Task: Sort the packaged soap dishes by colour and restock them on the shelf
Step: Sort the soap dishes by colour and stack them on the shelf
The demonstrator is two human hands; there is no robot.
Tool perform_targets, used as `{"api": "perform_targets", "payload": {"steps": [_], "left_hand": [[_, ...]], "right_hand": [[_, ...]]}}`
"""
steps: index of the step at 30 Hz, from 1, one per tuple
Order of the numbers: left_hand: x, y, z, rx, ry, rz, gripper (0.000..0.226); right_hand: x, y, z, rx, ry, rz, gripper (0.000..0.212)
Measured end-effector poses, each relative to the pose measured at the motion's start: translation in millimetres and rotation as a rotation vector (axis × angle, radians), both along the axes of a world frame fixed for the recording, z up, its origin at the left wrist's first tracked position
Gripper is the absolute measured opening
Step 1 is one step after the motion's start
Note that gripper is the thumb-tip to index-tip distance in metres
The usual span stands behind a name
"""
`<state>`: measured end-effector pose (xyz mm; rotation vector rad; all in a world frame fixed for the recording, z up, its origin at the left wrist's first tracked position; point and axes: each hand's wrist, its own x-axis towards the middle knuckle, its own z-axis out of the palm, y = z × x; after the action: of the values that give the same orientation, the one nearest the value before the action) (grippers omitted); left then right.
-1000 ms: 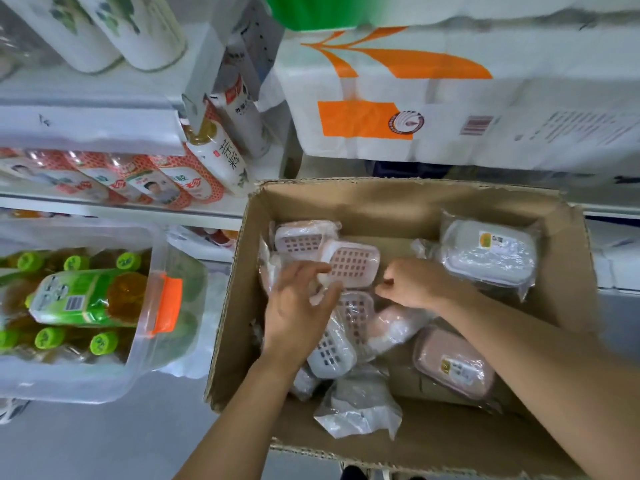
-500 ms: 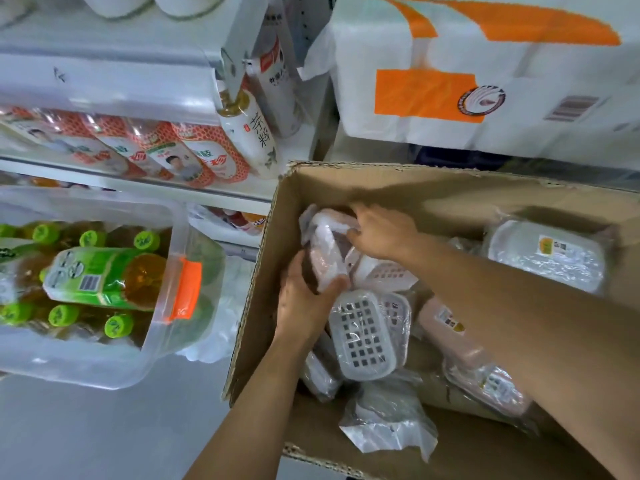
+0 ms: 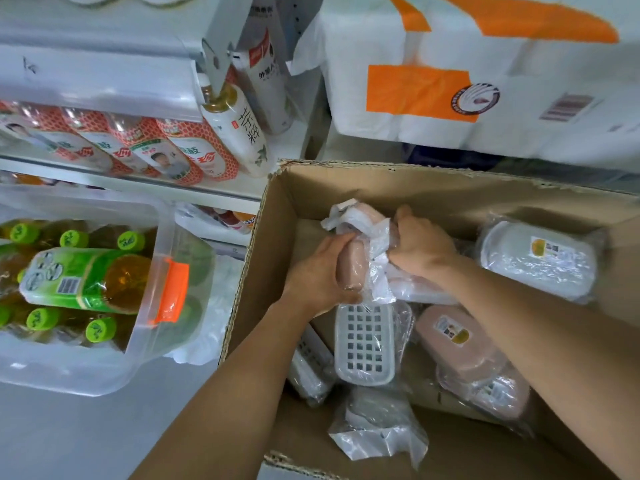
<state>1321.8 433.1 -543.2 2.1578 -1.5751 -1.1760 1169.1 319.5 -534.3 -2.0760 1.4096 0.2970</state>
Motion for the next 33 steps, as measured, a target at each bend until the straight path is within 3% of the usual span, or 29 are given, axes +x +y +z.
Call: {"api": "perform_targets", "payload": {"steps": [4,7,10,13,17,20,23,29,33], "left_hand": [[-6,-11,1,-0.011,-0.177,0.000,0.092],[-7,-19,0,-0.061,-0.414,0.068,0.085],[-11,-26,-13,0.020,-0.538,-0.095,0.097],[-13,-23,-28,0.117,-0.356,-0.153,0.093],[-8,0,-22,-0.048,-0.073,0.348,0.071],[-1,23,-18,0.021,0.115,0.641,0.064],[4,39,-22,0.098,0.244,0.774,0.067],[7,39,-26,0.148,0.562,1.004,0.071],[2,32,-17,0.137,0.695,1.117,0.052]], "right_hand": [[-28,4,4,-0.231,0.147,0.099,0.045],[-43,9,11,-0.264,0.225,0.107,0.048],[-50,14,11,-0.293,0.212,0.088,0.047],[-52,18,11,-0.329,0.199,0.085,0.043],[-51,22,22,-0.399,0.152,0.067,0.045],[-40,25,24,-0.502,0.040,0.142,0.053],[-10,34,15,-0.566,-0.077,0.247,0.061],[28,48,-14,-0.231,-0.216,0.457,0.060],[-8,44,-13,-0.201,-0.134,0.300,0.077]]}}
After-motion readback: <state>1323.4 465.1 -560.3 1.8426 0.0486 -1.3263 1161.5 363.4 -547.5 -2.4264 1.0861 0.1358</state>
